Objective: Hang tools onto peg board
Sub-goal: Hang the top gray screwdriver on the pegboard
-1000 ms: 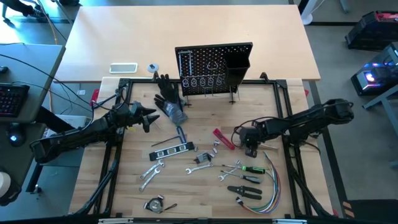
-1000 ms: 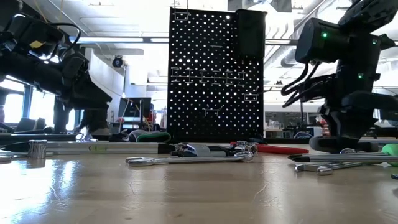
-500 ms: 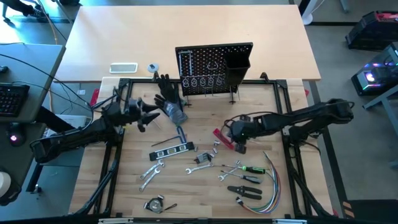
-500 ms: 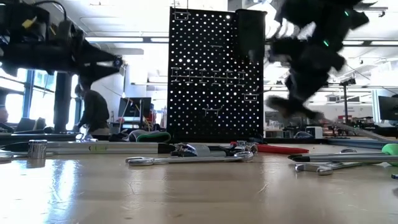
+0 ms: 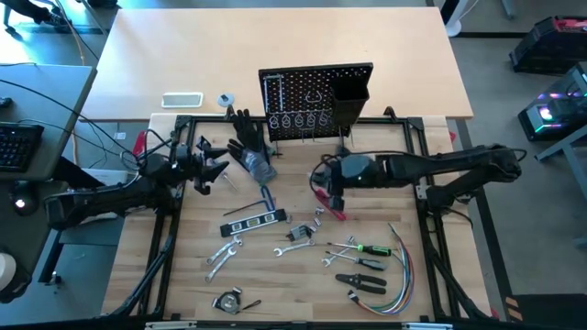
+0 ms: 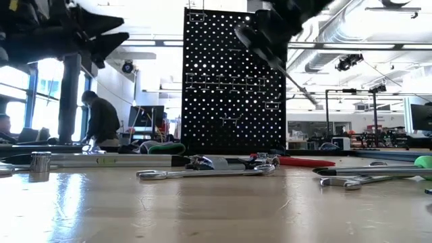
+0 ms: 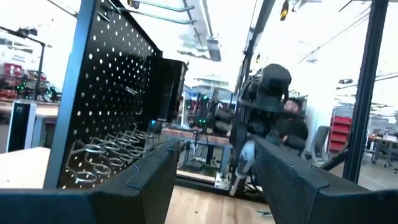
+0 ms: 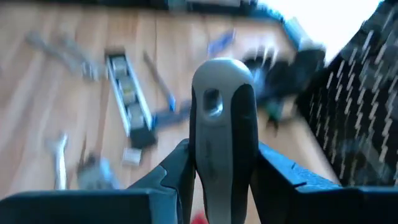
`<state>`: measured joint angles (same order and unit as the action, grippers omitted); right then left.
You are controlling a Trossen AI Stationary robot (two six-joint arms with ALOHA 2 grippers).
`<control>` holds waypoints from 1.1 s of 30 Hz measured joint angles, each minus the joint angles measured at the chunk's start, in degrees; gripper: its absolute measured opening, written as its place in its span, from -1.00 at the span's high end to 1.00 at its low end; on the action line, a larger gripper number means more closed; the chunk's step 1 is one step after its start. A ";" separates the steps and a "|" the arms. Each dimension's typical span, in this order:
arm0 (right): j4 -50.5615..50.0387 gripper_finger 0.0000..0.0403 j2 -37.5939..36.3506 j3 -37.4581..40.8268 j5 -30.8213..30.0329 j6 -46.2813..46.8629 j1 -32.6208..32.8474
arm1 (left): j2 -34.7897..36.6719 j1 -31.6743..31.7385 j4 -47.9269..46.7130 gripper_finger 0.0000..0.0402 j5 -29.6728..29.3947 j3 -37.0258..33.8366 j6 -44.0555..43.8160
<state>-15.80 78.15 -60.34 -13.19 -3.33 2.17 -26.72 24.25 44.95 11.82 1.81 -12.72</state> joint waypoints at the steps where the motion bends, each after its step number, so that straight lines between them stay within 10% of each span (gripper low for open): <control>1: 2.19 0.43 0.00 -0.36 0.72 -1.28 -0.23 | -1.45 -0.64 -0.04 -0.02 -0.48 0.95 0.42; 21: 13.81 0.43 -0.04 -0.72 3.80 -9.83 -1.41 | -45.68 -9.55 4.79 -0.02 -3.30 31.42 10.51; 33: 16.68 0.43 -0.06 -0.72 2.74 -12.20 -1.92 | -57.42 -12.77 12.44 -0.02 1.71 39.70 14.88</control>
<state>0.88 78.09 -61.06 -10.45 -15.53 0.25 -84.14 11.49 57.39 13.52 41.51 2.17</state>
